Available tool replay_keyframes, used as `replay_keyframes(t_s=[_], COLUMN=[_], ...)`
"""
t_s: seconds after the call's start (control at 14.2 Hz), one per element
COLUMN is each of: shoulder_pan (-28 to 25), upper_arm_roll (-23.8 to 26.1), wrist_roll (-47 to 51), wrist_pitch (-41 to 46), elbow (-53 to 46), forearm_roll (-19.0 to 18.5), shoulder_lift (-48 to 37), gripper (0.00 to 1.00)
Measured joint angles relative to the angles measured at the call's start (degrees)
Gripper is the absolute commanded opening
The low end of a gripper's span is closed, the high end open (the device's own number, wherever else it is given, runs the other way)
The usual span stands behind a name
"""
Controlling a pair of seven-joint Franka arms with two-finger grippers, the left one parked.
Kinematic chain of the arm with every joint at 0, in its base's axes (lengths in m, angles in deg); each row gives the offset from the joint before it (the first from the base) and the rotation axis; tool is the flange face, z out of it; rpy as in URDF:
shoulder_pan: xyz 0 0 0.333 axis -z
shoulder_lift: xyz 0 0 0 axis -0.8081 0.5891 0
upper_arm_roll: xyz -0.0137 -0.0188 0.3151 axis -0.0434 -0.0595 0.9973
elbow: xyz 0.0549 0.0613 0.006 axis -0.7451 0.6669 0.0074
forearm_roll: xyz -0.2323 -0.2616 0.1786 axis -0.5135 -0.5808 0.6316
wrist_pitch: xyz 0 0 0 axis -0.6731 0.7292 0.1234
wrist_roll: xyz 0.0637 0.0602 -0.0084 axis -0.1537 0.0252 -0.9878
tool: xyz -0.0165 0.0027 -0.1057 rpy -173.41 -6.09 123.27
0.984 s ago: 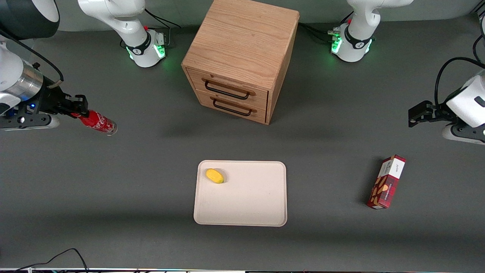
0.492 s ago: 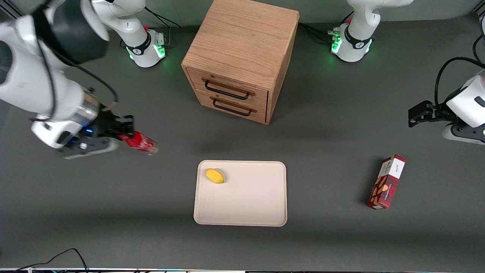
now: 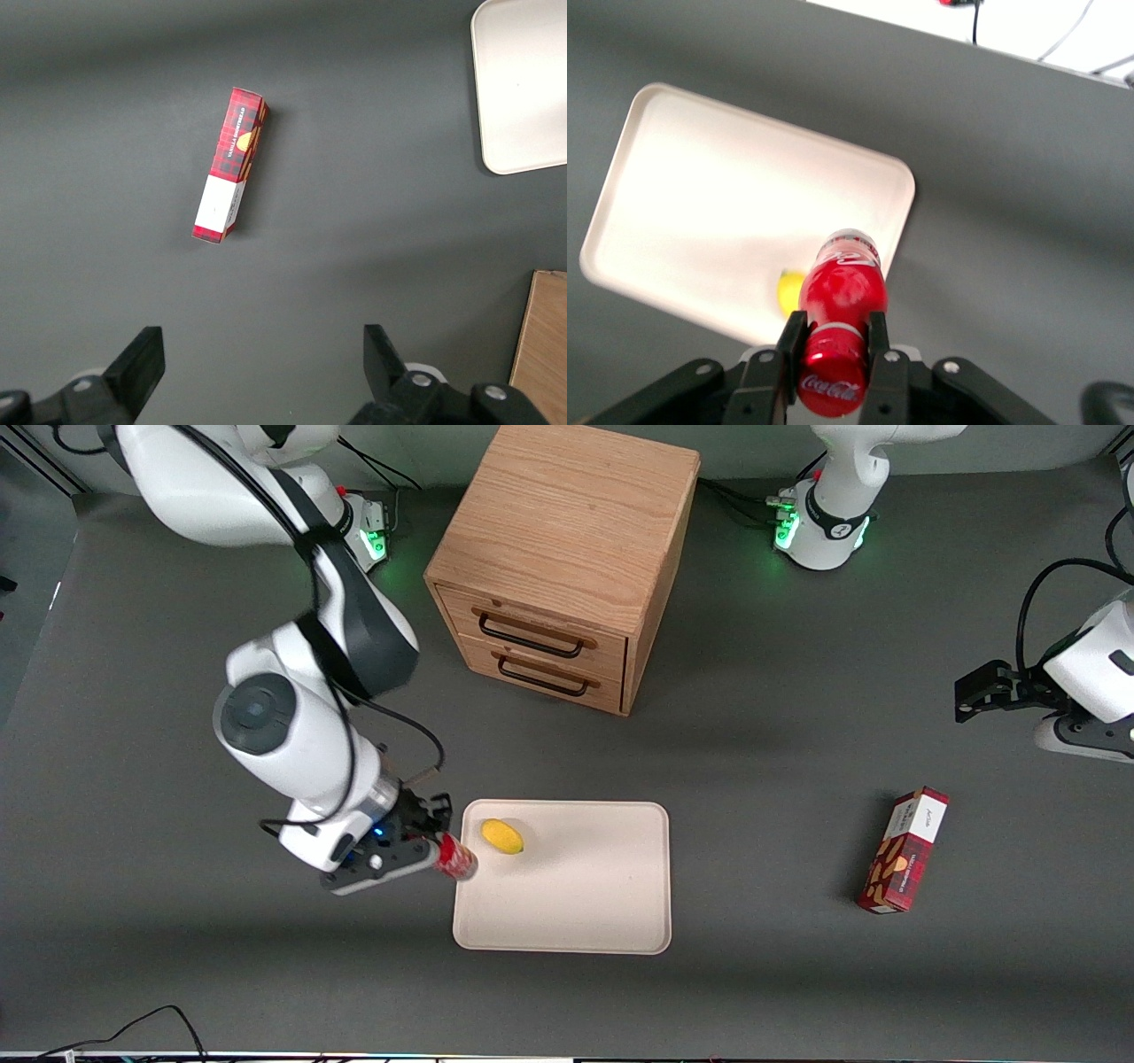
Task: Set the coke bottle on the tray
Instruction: 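Carry the bottle over the white tray and stand it upright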
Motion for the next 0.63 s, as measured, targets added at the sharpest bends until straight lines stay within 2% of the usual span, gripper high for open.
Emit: replay_keyframes(t_s=[0.28, 0.42, 0.63], shoulder_pan=[-2.0, -3.2, -3.6], upper_arm_roll=[-3.7, -5.6, -5.8], wrist_roll=[0.9, 1.3, 2.1], wrist_pitch=[-8.7, -10.0, -10.9], elbow=[-1.6, -1.9, -1.9], forearm_roll=[-0.8, -0.8, -0.8], shoulder_lift=[5.9, 6.8, 7.4], gripper=[0.0, 0.0, 0.0])
